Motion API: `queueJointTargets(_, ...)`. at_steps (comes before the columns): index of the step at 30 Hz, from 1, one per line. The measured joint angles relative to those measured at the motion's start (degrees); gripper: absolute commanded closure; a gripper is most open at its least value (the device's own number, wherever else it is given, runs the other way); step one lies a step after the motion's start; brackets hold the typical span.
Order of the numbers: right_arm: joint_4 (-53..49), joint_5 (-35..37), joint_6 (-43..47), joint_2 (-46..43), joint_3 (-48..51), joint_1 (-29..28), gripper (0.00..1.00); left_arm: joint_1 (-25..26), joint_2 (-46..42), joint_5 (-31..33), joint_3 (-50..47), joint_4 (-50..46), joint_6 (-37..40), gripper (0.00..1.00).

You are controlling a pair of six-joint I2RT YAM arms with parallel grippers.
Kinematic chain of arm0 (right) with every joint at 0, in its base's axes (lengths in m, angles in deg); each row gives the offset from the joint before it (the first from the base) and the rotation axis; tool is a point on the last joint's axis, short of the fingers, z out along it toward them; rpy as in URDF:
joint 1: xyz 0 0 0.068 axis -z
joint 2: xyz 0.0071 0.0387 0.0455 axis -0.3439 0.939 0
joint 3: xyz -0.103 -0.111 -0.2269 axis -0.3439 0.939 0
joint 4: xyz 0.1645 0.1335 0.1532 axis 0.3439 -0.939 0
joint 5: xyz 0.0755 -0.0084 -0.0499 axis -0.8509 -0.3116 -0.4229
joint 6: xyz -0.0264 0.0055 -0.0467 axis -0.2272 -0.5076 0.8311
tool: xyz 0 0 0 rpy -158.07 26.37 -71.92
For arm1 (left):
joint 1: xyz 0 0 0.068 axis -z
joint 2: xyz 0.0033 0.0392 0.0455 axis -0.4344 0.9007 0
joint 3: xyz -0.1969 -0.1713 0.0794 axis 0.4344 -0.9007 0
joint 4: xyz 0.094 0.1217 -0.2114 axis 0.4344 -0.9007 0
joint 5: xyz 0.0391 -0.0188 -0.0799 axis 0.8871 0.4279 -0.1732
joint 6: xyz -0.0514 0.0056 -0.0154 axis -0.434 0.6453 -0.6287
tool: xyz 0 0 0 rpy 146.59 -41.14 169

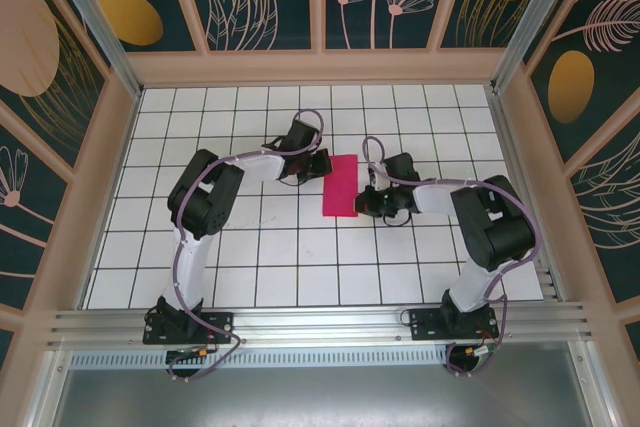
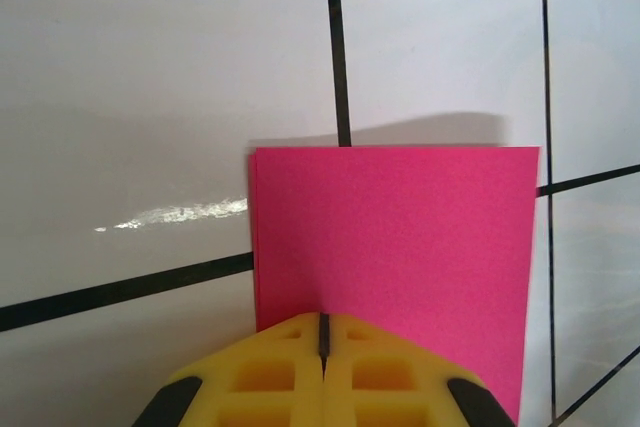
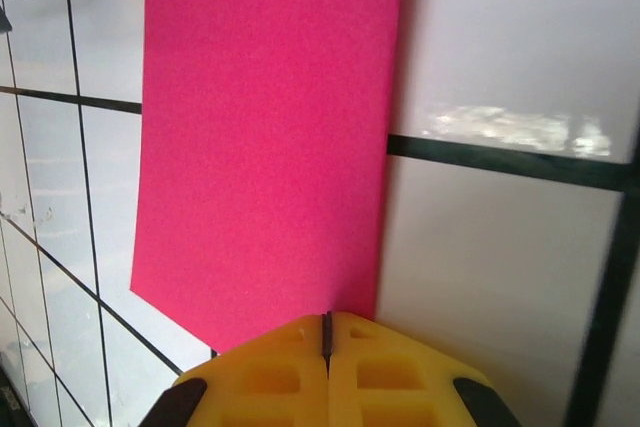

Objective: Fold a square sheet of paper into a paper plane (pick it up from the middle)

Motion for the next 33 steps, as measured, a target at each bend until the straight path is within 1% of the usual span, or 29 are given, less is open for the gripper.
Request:
queueJointTargets(4, 2.8, 3.1, -5.7, 0.7, -0.3, -4.9, 1.00, -0.5, -0.3, 3.3, 2.5, -5.6, 0.9, 0.82)
queueJointTargets(8, 5.1, 6.7, -11.9, 3.5, -3.5, -9.3, 1.00, -2.4, -3.9, 6.6, 1.3, -7.8, 0.7, 0.81)
queueJointTargets(14, 7.5, 10.8, -18.5, 9.5, -10.9, -14.9, 1.00, -7.8, -18.2, 9.6, -9.6, -5.9, -0.3, 0.81)
queueJointTargets(17, 8.3, 11.6, -19.3, 10.7, -12.8, -16.6, 1.00, -8.8, -23.6, 9.8, -15.1, -4.1, -0.4, 0.82)
queueJointTargets(20, 8.3, 11.9, -19.0, 10.5, -13.5, -16.0, 1.00, -8.3, -27.4, 8.3, -20.9, -1.8, -0.9, 0.85)
queueJointTargets(23, 8.0, 11.7, -17.5, 9.7, -13.6, -13.7, 1.00, -7.6, -30.3, 6.6, -25.4, -0.1, -1.6, 0.88)
queueJointTargets(25, 5.8, 11.6, -15.8, 9.7, -15.2, -12.0, 1.00, -7.0, -31.4, 5.6, -27.3, 1.0, -2.0, 0.89)
queueJointTargets(28, 2.5, 11.6, -12.7, 11.3, -20.9, -10.0, 1.00, -5.7, -31.7, 4.4, -28.8, 2.4, -3.1, 0.91)
queueJointTargets(33, -0.6, 11.2, -8.7, 18.8, -33.0, -8.3, 1.00, -3.1, -31.2, 3.9, -29.0, 5.1, -5.4, 0.93)
